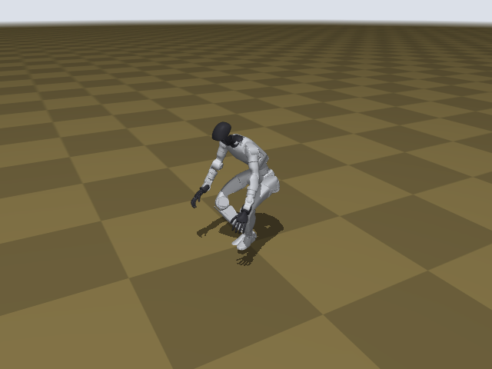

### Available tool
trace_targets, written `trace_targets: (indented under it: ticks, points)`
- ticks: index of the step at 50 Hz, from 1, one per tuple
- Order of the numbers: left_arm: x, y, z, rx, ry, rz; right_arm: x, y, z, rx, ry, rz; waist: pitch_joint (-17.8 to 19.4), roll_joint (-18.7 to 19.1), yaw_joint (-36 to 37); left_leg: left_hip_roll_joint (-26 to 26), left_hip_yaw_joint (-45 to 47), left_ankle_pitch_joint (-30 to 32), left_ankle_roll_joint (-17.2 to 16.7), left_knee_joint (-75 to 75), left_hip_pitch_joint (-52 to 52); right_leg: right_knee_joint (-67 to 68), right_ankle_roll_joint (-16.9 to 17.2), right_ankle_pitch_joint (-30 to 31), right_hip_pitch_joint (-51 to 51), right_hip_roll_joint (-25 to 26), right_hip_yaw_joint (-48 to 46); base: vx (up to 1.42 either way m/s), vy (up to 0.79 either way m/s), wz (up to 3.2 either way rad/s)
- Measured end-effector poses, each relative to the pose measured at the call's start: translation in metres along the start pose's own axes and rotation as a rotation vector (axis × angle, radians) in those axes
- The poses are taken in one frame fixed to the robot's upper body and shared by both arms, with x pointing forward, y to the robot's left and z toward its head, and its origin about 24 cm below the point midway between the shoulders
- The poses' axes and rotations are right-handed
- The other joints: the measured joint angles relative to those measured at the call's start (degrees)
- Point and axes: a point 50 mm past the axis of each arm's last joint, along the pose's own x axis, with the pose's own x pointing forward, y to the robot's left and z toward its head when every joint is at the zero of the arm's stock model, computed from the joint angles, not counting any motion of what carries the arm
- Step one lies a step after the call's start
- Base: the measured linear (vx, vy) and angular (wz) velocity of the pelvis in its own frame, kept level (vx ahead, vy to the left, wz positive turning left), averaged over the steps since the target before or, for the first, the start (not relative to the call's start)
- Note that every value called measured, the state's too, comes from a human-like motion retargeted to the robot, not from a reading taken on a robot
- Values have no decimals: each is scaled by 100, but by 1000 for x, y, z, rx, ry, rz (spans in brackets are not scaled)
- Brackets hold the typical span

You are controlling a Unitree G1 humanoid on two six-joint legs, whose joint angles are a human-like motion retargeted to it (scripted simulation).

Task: Upper body actions

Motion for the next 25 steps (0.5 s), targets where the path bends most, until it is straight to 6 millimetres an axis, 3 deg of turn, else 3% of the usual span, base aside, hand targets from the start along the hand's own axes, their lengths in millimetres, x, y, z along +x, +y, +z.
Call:
trace_targets:
  ticks: [3, 5, 9, 13, 15, 18, 21, 25]
  points:
    - [7, 12, 10, -34, -14, 16, 6, -18, -6, -29, 22, -51, -13, 170, 73, -139, -230, 298, -247, -860, 112, -994, 251, 312, 300, 134, -42, -7, -9, 15]
    - [4, 9, -1, -45, 20, -13, -1, -12, -13, -37, 51, -32, -30, 244, 73, -239, -307, 466, -452, -1534, 540, -1746, 488, 527, 770, 209, 37, -1, -3, 4]
    - [-19, -19, -44, -64, 176, -137, -29, 23, -33, -29, 152, 41, -41, 351, -8, -367, -396, 721, -728, -2569, 1520, -2938, 912, 871, 1794, 272, 237, 7, 1, 9]
    - [-67, -61, -100, -44, 404, -339, -84, 70, -61, 69, 355, 168, -80, 438, -63, -495, -421, 1028, -1016, -3793, 2800, -4307, 1337, 1282, 3085, 243, 448, 21, 5, 6]
    - [-102, -81, -129, -8, 496, -418, -126, 100, -75, 163, 508, 254, -121, 400, -99, -625, -341, 1277, -1161, -4632, 3612, -5149, 1494, 1558, 3835, 203, 539, 26, 6, 4]
    - [-146, -99, -158, 9, 587, -462, -181, 127, -88, 245, 681, 354, -168, 323, -192, -836, -224, 1611, -1261, -5630, 4517, -6066, 1597, 1853, 4668, 131, 553, 26, 1, 14]
    - [-221, -120, -192, -32, 772, -507, -264, 151, -100, 251, 908, 493, -366, 206, -317, -1115, -47, 2034, -1352, -6885, 5598, -7130, 1692, 2192, 5654, -19, 423, 36, 1, 25]
    - [-319, -133, -218, -125, 1065, -540, -364, 158, -102, 148, 1152, 700, -773, 85, -485, -1542, -44, 2401, -1411, -8123, 6650, -8001, 1786, 2452, 6538, -155, 275, 36, 6, 18]
